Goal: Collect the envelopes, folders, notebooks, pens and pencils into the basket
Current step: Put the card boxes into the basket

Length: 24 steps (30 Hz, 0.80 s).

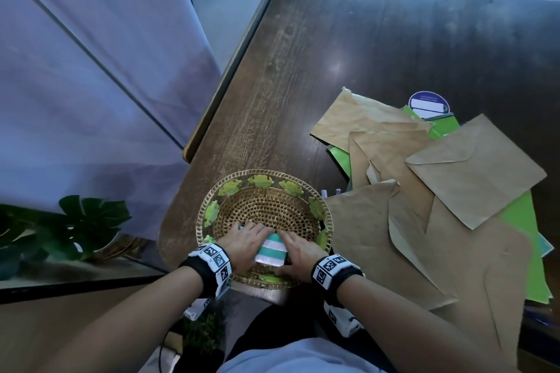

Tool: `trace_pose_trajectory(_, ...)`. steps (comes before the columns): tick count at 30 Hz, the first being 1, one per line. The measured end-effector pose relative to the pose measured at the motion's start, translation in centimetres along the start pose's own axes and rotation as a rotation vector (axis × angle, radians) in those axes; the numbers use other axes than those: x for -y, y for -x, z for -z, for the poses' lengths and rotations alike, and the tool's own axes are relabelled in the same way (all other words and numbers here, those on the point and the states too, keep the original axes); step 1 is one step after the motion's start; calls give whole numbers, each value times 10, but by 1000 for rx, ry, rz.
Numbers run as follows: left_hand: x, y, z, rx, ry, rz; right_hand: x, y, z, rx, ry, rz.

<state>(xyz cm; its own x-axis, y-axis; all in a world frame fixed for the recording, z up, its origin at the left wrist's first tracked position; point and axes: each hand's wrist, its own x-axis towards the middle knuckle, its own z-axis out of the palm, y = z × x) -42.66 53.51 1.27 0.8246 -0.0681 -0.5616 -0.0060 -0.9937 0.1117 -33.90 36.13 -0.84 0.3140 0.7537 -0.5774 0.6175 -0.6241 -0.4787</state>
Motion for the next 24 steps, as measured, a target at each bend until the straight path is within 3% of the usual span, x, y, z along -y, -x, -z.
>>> trace_pose_trajectory(4,-10,-4,11,86,-14,35,-4,0,4,76,16,13)
trace_pose_trajectory(7,-23,-8,22,143,-67,78,-13,13,12,44,-96,18)
trace_pose_trajectory(10,-46,-12,42,115,-150,117,-29,48,31,-173,-295,66)
trace_pose_trajectory(14,-104,-30,75,-162,8,-28,-85,103,48,-572,-465,58)
trace_pose_trajectory(16,-147,-53,90,-246,52,-150,-132,133,52,-734,-531,-28)
trace_pose_trajectory(18,-194,-79,103,-231,109,-247,-180,167,61,-829,-580,-165)
trace_pose_trajectory(24,-332,-162,116,-132,162,-437,-338,256,69,-915,-496,-683)
